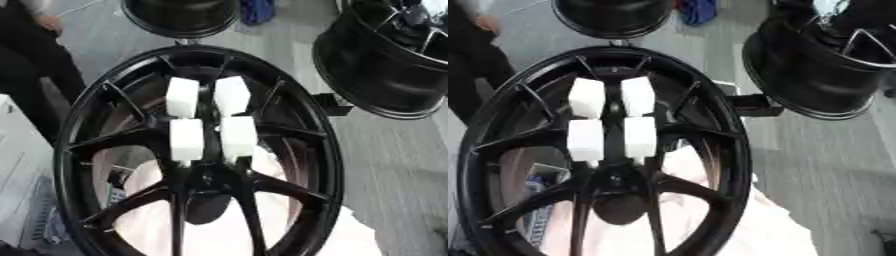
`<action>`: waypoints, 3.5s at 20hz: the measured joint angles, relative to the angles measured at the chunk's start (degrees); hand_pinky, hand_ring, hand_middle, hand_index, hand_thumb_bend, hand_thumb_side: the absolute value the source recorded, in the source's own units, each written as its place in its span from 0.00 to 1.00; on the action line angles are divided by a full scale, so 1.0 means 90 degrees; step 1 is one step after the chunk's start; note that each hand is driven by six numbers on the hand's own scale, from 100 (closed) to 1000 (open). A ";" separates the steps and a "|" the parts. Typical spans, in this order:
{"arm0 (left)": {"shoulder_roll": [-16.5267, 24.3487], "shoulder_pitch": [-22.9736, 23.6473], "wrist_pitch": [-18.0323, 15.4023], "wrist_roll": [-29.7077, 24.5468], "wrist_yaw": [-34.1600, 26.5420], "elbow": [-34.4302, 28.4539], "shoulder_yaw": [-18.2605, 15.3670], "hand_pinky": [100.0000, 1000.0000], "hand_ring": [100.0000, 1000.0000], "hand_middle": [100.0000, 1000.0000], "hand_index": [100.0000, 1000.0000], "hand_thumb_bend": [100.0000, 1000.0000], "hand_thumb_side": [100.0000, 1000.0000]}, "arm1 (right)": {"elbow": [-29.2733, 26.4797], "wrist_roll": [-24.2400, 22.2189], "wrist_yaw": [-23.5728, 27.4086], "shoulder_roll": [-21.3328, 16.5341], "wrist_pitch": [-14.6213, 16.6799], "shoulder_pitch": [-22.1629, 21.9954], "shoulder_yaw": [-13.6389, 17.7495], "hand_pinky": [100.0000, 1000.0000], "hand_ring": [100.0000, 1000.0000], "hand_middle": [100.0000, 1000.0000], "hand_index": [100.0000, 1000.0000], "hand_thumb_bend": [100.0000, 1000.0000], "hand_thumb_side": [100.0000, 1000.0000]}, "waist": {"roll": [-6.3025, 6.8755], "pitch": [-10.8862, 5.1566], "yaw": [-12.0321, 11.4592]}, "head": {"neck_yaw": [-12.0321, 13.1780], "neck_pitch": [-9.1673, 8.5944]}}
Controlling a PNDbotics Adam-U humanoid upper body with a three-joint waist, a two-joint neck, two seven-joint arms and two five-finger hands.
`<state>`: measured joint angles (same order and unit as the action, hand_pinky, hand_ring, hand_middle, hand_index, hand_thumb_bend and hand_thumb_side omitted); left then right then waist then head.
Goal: Pull the pin out of the wheel hub.
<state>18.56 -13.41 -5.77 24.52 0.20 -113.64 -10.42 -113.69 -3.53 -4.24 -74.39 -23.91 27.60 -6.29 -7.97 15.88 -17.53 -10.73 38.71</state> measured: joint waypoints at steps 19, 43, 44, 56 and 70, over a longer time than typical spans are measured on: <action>-0.0110 -0.0016 0.0060 0.0511 -0.0273 0.0000 -0.0004 0.77 0.55 0.63 0.77 0.12 0.26 | 0.0446 -0.1355 -0.0920 0.1403 -0.0096 0.1607 -0.1520 0.90 0.76 0.70 0.79 0.00 0.13 | 0.0006 -0.0039 -0.0219 | -0.0463 0.0003; -0.0172 0.0463 0.0433 0.1020 -0.0464 0.0000 -0.0243 0.77 0.55 0.63 0.76 0.11 0.29 | 0.0025 -0.2611 -0.3024 0.2894 -0.0837 0.1964 -0.1813 0.90 0.78 0.72 0.80 0.00 0.12 | 0.0144 -0.0313 0.0308 | 0.0245 0.0060; -0.0172 0.0486 0.0434 0.1019 -0.0459 0.0000 -0.0243 0.77 0.55 0.63 0.76 0.11 0.29 | 0.0011 -0.2648 -0.3050 0.2925 -0.0812 0.1958 -0.1813 0.90 0.78 0.73 0.80 0.00 0.12 | 0.0150 -0.0314 0.0335 | 0.0306 0.0066; -0.0228 0.0673 0.0537 0.1083 -0.0392 0.0000 -0.0303 0.77 0.54 0.63 0.76 0.11 0.30 | -0.0002 -0.2962 -0.3284 0.3212 -0.0931 0.1693 -0.1894 0.89 0.78 0.73 0.80 0.00 0.13 | 0.0175 -0.0349 0.0575 | 0.0790 0.0349; -0.0228 0.0723 0.0613 0.1113 -0.0381 0.0000 -0.0318 0.77 0.54 0.63 0.76 0.11 0.32 | -0.0005 -0.3253 -0.3483 0.3714 -0.1082 0.1828 -0.1979 0.89 0.80 0.76 0.82 0.00 0.15 | 0.0043 -0.0357 0.0512 | 0.0647 0.0565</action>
<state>16.50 -6.91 -0.25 34.54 -3.22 -113.64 -13.28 -113.73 -32.80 -35.59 -40.96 -33.64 44.05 -24.11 -7.58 12.66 -12.92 -4.91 43.79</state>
